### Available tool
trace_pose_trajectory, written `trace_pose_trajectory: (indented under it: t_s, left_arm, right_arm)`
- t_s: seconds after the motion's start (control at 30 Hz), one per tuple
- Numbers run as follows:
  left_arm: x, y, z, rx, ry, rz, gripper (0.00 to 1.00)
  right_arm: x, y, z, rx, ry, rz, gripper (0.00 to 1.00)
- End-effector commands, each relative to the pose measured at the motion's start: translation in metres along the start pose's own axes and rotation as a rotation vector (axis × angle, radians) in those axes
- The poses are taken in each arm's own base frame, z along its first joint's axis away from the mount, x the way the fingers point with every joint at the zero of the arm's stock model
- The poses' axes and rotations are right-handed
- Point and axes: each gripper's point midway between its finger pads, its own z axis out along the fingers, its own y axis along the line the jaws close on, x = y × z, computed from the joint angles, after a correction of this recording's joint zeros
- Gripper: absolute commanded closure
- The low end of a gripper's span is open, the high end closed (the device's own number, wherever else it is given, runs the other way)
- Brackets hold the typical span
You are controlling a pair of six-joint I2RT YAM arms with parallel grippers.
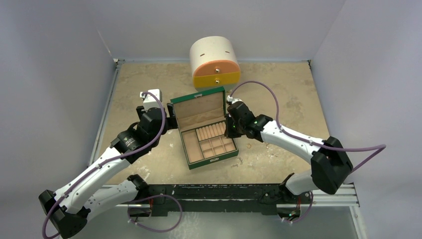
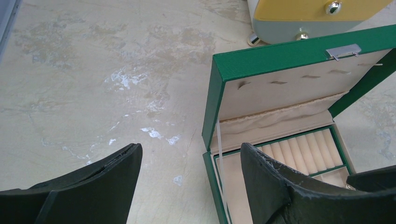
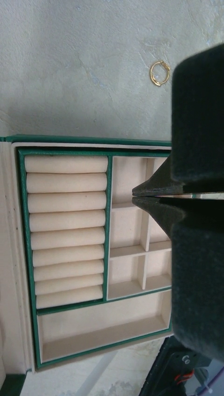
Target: Organize the mixed jewelry
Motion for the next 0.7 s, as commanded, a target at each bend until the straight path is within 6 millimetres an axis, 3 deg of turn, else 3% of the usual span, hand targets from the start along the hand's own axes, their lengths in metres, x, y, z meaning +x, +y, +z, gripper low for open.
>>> trace_pose_trajectory:
  t_s: [0.0, 0.47, 0.67]
  left_arm:
    - [-0.013, 0.001, -0.001, -0.003, -0.049, -0.027, 0.24]
    - [-0.012, 0.001, 0.000, -0.006, -0.045, -0.021, 0.24]
    - [-0.011, 0.001, 0.001, -0.009, -0.042, -0.016, 0.24]
  right_arm:
    - [-0.004, -0.001, 0.008, 0.019, -0.032, 0.030, 1.00]
    - [0.009, -0.001, 0.023, 0.022, 0.009, 0.038, 1.00]
    - [0.007, 0.001, 0.020, 0.021, 0.003, 0.044, 0.88]
